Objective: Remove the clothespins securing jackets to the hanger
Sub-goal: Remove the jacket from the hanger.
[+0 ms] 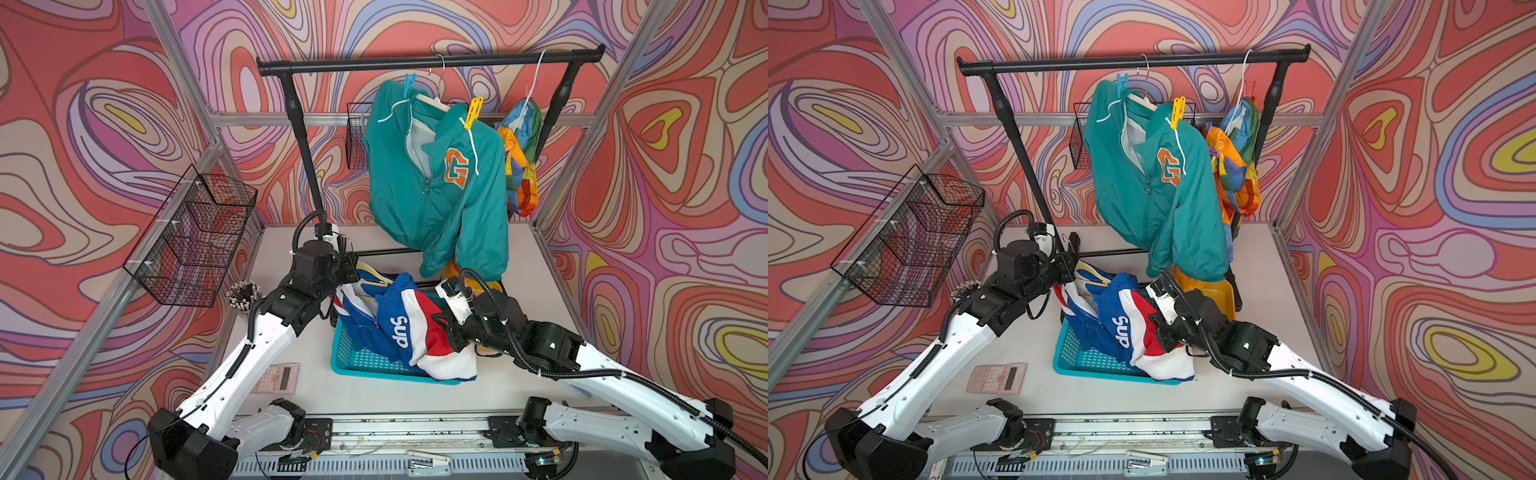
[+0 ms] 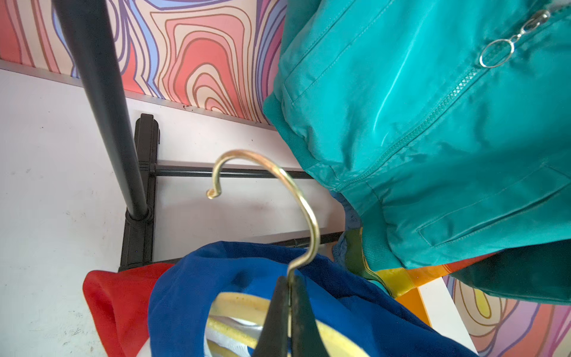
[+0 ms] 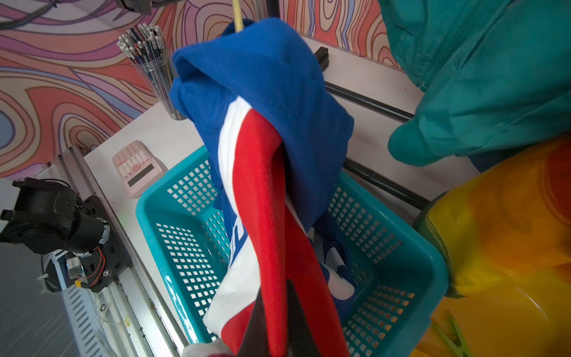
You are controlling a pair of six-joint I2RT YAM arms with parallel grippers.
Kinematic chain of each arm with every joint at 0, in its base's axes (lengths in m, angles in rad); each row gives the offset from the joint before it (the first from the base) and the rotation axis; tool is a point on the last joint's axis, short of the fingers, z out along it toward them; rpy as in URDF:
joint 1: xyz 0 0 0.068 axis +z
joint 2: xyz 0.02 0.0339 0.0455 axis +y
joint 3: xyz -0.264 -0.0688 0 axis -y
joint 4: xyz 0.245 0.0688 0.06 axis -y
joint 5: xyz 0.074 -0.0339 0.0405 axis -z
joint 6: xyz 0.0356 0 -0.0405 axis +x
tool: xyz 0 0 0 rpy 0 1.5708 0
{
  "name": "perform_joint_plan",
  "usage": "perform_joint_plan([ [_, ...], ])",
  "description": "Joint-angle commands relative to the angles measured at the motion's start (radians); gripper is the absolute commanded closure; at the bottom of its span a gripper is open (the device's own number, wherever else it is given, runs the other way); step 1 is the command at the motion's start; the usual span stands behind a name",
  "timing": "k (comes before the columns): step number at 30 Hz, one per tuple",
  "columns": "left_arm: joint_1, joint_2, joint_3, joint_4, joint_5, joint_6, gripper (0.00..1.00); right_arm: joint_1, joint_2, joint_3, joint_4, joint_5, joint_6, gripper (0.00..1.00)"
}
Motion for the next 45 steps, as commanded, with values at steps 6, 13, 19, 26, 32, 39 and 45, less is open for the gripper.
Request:
perform_joint_plan([
  [6,0.033,0.013,-0.028,-0.085,-0.089,0.019,1.0,-0.012,-0.062,-0.045,-0.067,0.052,0.038,0.85],
  [13,0.031,0.003,-0.034,-0.078,-0.064,0.031,1.0,-0.011,-0.036,-0.025,-0.053,0.032,0.025,0.83],
  [19,0.032,-0.003,-0.052,-0.048,-0.02,0.039,1.0,-0.013,0.001,-0.006,-0.021,0.0,0.014,0.9],
  [26,0.035,-0.009,-0.061,-0.054,-0.028,0.044,1.0,-0.013,-0.006,-0.039,-0.039,0.01,0.031,1.0],
  [32,0.06,-0.003,-0.069,-0.049,0.005,0.024,1.0,-0.013,-0.136,-0.115,-0.083,0.061,0.075,1.0],
  [39,0.089,-0.006,-0.089,-0.034,0.051,0.0,1.0,-0.014,-0.228,-0.201,-0.078,0.099,0.116,1.0],
  [45,0.122,-0.018,-0.096,-0.032,0.076,-0.01,1.0,-0.014,-0.269,-0.247,-0.076,0.119,0.182,1.0],
])
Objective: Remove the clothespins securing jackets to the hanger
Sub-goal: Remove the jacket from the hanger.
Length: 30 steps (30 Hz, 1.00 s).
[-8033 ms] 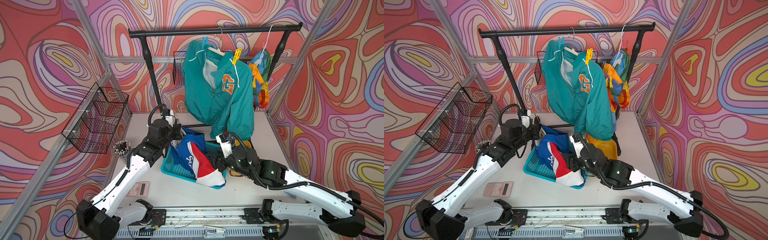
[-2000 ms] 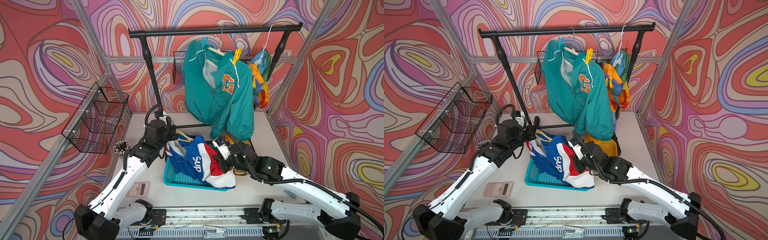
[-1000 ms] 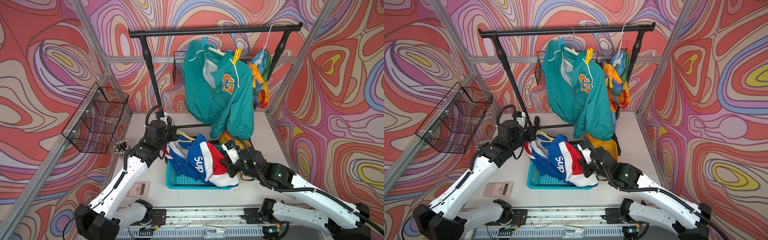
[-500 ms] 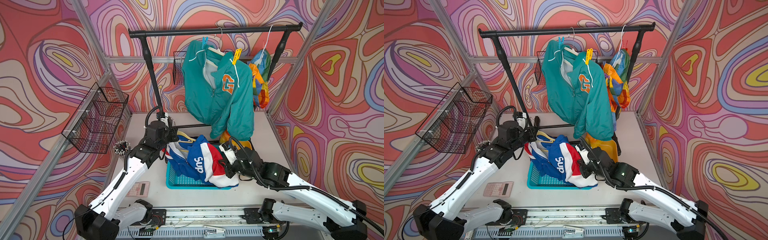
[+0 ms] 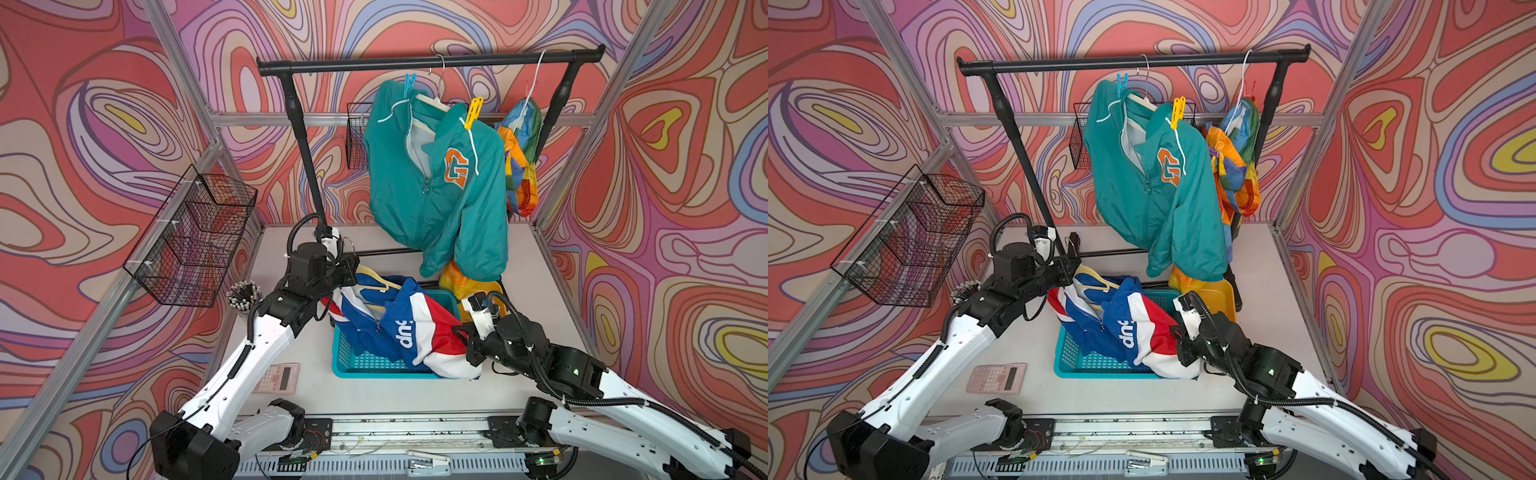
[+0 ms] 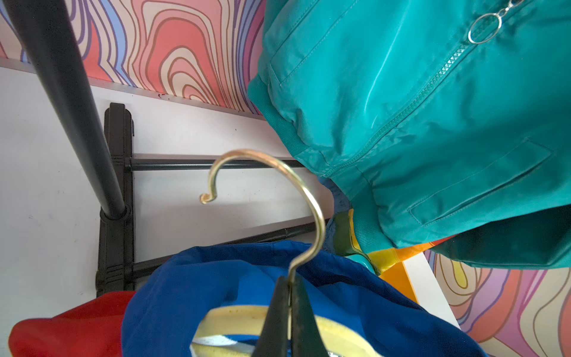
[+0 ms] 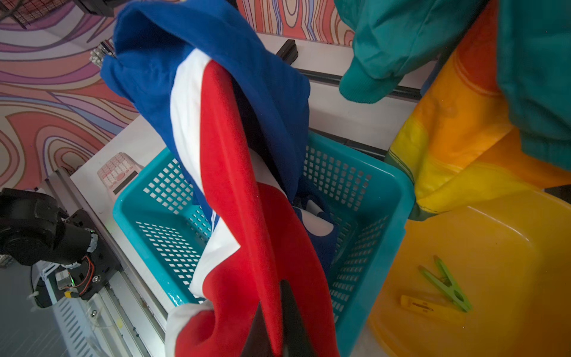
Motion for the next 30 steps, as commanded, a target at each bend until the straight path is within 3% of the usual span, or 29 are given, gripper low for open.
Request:
perform_joint_plan([
  [1,0.064,-0.006,-0.038,-0.075,-0.074,-0.044,1.0,-0.006,-0.021,-0.035,-0.088,0.044,0.067,1.0],
  [10,0.095,-0.033,-0.075,-0.023,-0.02,-0.069,1.0,-0.006,-0.145,-0.158,-0.034,0.079,0.19,1.0],
  [23,0.135,-0.057,-0.106,0.031,0.048,-0.094,1.0,-0.006,-0.199,-0.242,-0.002,0.105,0.301,1.0],
  [30,0.135,-0.056,-0.111,0.055,0.088,-0.088,1.0,-0.007,-0.014,-0.112,0.042,0.079,0.19,0.99],
])
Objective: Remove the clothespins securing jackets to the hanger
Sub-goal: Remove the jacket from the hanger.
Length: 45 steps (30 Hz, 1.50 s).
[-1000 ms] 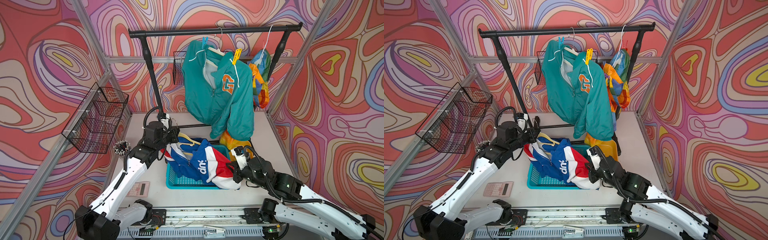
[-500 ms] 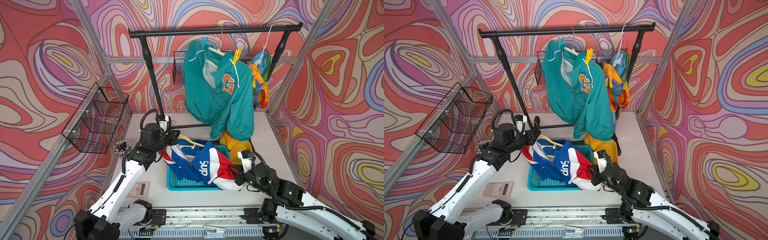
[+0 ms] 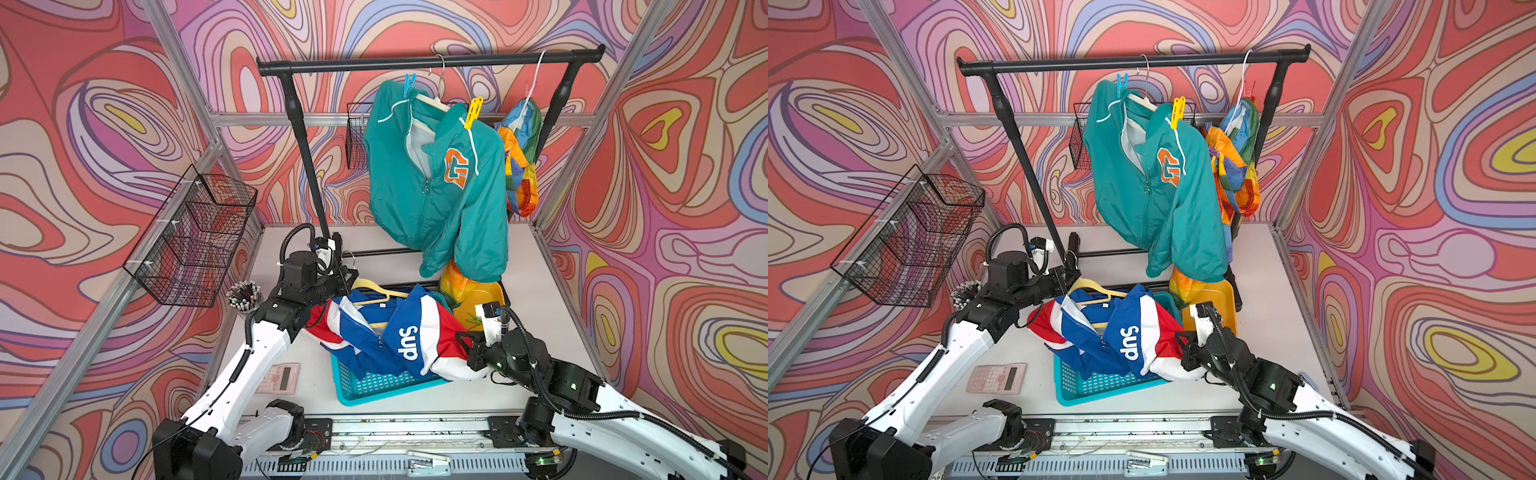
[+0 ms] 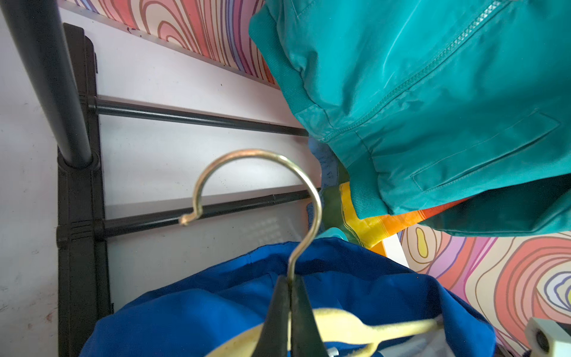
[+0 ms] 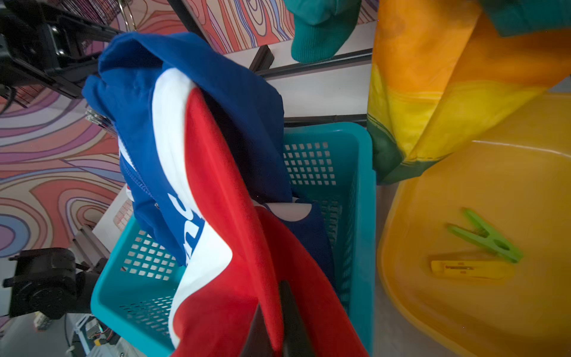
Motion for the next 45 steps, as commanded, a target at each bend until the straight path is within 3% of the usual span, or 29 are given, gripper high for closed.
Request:
perform_joint_plan([
  [1,0.042,-0.021,-0.007,0.048,-0.102,-0.026,1.0,-0.006,0.091,0.08,-0.055,0.03,-0.06,0.97],
  [5,0.042,-0.038,-0.015,0.069,-0.091,-0.01,1.0,-0.007,0.167,0.156,-0.028,0.039,-0.114,0.78],
  [7,0.042,-0.047,-0.022,0.088,-0.075,-0.001,1.0,-0.007,0.198,0.192,-0.036,0.052,-0.141,0.6],
  [9,0.042,-0.053,-0.029,0.107,-0.056,0.007,1.0,-0.008,0.219,0.228,-0.05,0.068,-0.162,0.49],
  [12,0.041,-0.067,-0.044,0.133,-0.027,0.018,1.0,-0.008,0.236,0.284,-0.06,0.088,-0.202,0.41],
  [21,0.024,-0.12,-0.068,0.148,0.035,0.096,1.0,-0.063,0.346,0.458,-0.106,0.033,-0.319,0.36],
  [26,-0.025,-0.137,-0.067,0.149,0.014,0.139,1.0,-0.064,0.468,0.584,-0.125,-0.006,-0.262,0.37],
  [32,-0.097,-0.163,-0.062,0.131,-0.088,0.187,1.0,-0.064,0.621,0.743,-0.22,-0.003,-0.149,0.41],
  [36,-0.107,-0.197,-0.082,0.143,-0.132,0.196,1.0,-0.067,0.636,0.766,-0.251,0.004,-0.132,0.43],
  [45,-0.114,-0.205,-0.073,0.133,-0.103,0.213,1.0,-0.11,0.577,0.705,-0.238,-0.045,-0.179,0.42],
])
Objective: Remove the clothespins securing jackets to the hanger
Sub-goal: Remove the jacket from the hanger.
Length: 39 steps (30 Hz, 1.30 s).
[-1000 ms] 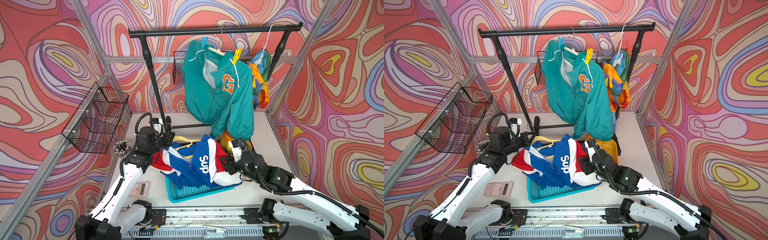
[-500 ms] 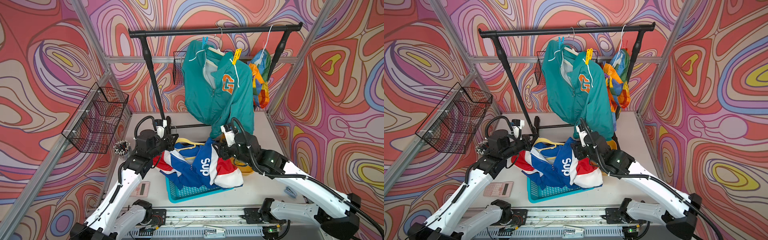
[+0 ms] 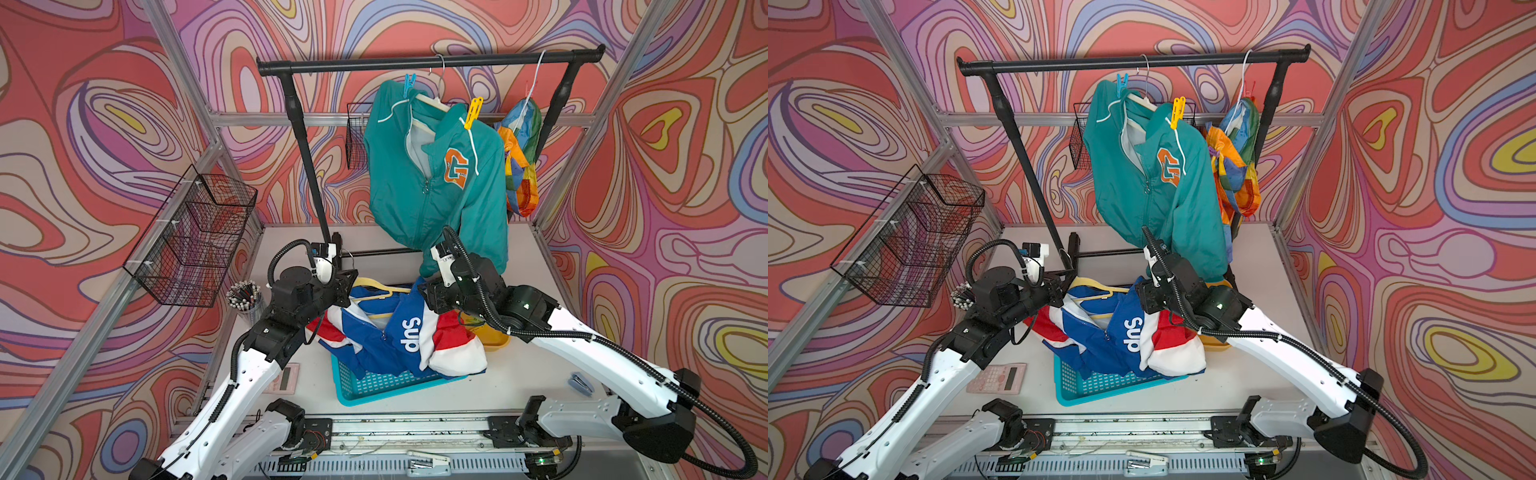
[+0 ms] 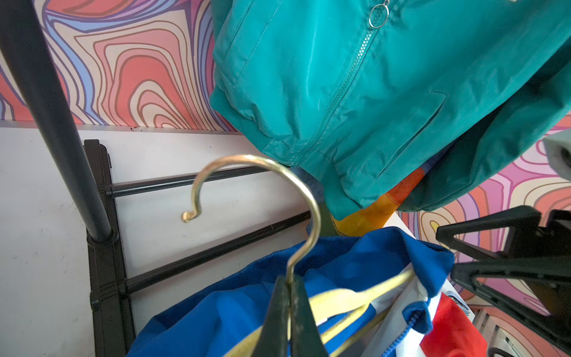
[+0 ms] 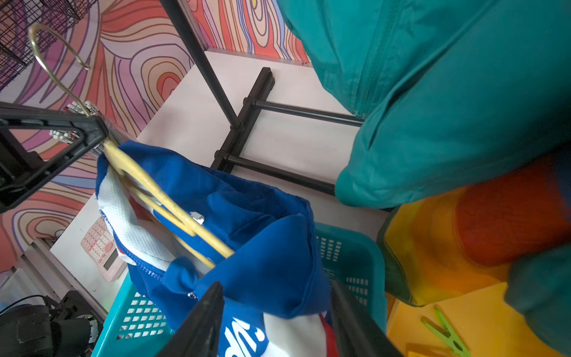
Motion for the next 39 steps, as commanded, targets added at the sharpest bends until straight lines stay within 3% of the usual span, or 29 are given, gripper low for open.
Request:
perform_joint_plan([
  [1,-0.006,-0.013,0.01,0.035,0.008,0.023,1.0,-0.03,-0.036,-0.01,-0.018,-0.033,-0.005,0.42],
  [4,-0.008,-0.014,0.006,0.04,0.021,0.022,1.0,-0.037,-0.042,-0.02,0.002,-0.069,-0.026,0.46],
  [9,-0.008,-0.008,0.018,0.015,0.039,0.028,1.0,-0.042,-0.082,-0.077,0.058,-0.103,-0.124,0.63],
  [20,-0.007,0.013,0.035,0.007,0.069,0.025,1.0,-0.046,-0.111,-0.116,0.077,-0.003,-0.344,0.65],
  [32,-0.008,0.033,0.073,-0.028,0.102,0.036,1.0,-0.047,-0.088,-0.118,0.094,-0.016,-0.664,0.72],
  [39,-0.008,0.035,0.071,-0.029,0.106,0.038,1.0,-0.047,-0.075,-0.081,0.069,-0.031,-0.727,0.76],
])
